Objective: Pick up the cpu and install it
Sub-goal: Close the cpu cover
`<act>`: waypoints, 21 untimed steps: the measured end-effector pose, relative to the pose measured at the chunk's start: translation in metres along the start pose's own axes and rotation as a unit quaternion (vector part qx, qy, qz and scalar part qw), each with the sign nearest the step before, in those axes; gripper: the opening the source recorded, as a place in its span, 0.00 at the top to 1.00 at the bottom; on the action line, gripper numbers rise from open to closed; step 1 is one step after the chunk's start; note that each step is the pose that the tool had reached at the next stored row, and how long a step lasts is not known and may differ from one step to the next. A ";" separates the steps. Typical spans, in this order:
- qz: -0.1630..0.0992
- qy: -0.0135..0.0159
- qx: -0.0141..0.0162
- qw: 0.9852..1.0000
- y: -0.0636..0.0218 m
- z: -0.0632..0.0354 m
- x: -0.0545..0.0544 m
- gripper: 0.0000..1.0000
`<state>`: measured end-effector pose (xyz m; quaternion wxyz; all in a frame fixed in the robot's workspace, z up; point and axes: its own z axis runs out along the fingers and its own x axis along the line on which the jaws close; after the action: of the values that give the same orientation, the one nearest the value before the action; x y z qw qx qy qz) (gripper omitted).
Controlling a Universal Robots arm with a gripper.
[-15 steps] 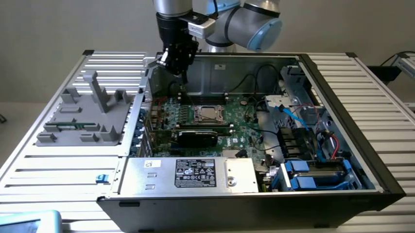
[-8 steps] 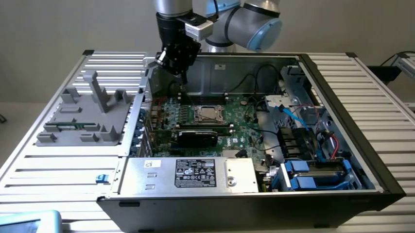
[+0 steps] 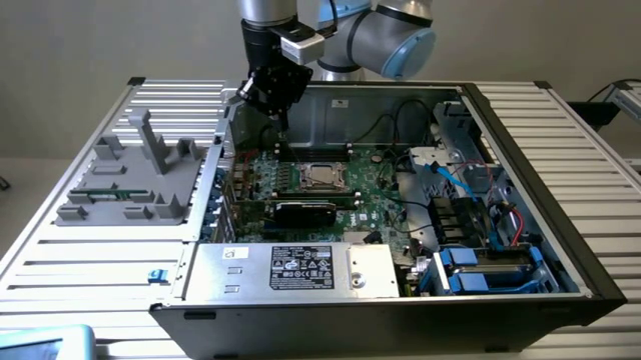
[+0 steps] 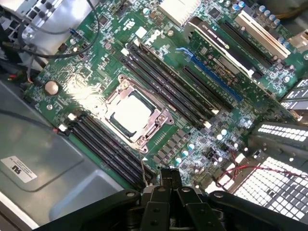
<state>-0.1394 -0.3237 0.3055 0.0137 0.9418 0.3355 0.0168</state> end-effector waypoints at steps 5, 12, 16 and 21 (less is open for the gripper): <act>0.039 -0.001 -0.001 0.999 0.0000 0.0001 0.000 0.89; 0.092 -0.003 -0.002 0.996 0.0000 0.0001 0.000 0.89; 0.121 -0.004 -0.003 0.993 0.0000 0.0001 0.000 0.89; 0.157 -0.006 -0.004 0.988 0.0000 0.0001 0.000 0.89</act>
<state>-0.1394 -0.3237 0.3053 0.0162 0.9828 0.1832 0.0145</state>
